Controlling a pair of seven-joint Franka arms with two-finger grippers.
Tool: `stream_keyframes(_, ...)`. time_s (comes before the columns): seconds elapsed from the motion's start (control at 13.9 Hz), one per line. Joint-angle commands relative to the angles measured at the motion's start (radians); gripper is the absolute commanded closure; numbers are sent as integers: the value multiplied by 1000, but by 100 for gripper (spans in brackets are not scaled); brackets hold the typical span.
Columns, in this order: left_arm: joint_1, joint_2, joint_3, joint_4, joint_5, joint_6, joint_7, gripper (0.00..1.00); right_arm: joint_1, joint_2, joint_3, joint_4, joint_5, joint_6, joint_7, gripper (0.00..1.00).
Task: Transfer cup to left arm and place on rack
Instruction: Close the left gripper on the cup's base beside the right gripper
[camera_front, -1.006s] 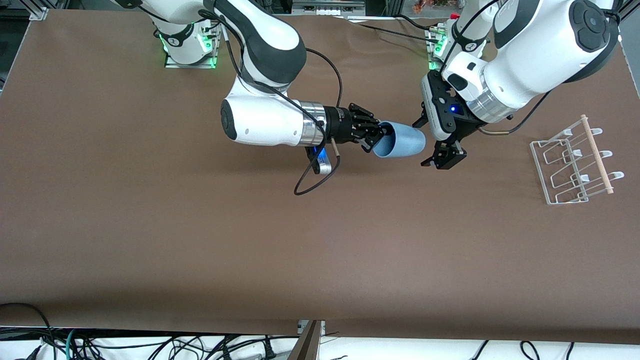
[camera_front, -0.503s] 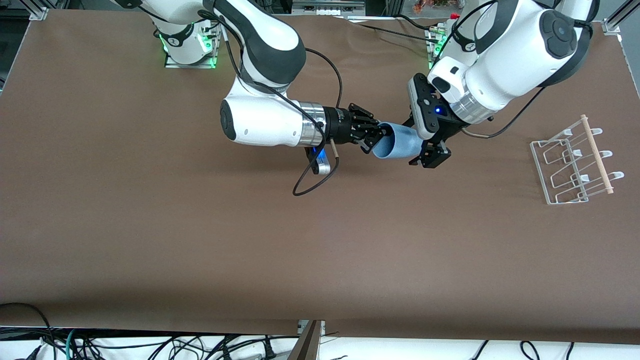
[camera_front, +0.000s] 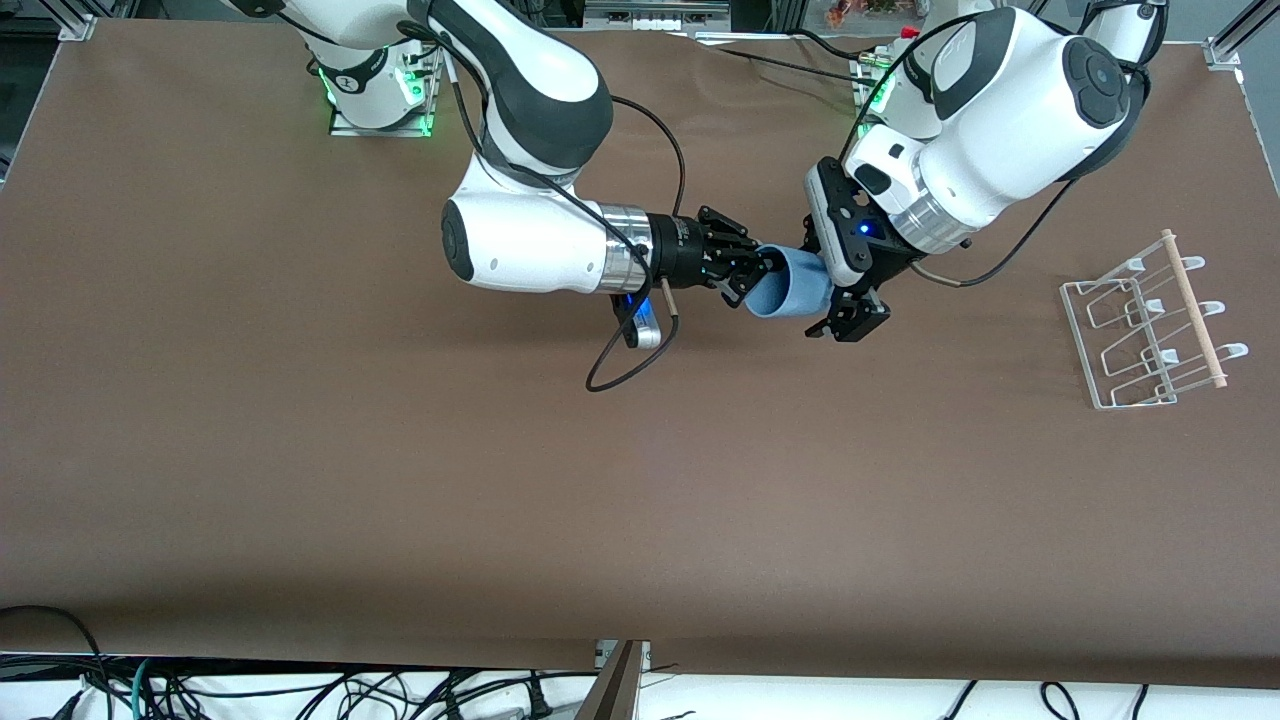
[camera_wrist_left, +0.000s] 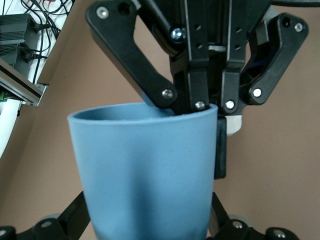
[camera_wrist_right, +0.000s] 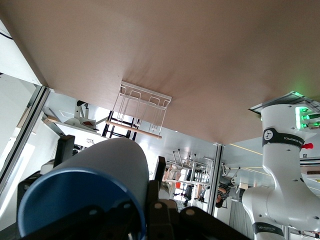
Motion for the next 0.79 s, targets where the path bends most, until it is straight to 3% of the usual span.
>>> stream_keyframes(0.0, 3, -18, -8, -28, -30, 17, 17, 55, 2, 7, 8, 42, 16, 0, 34, 100)
stream_keyframes(0.07, 1, -19, -8, -27, -30, 12, 8, 92, 2, 7, 8, 45, 16, 0, 36, 100)
stream_keyframes(0.14, 3, -19, -10, -28, -29, 12, 8, 100, 0, 7, 8, 47, 16, 0, 36, 100)
stream_keyframes(0.43, 9, -18, -13, -18, -29, 12, 5, 100, 0, 7, 6, 47, 15, 0, 34, 100)
stream_keyframes(0.5, 11, -18, -13, -16, -29, 12, 8, 100, -3, 9, 6, 47, 16, 0, 36, 60)
stream_keyframes(0.58, 12, -18, -13, -15, -29, 11, 7, 100, -4, 7, 3, 48, 15, 0, 43, 1)
stream_keyframes(0.72, 14, -18, -13, -11, -29, 9, 7, 100, -33, 6, 0, 76, 13, -15, 47, 0)
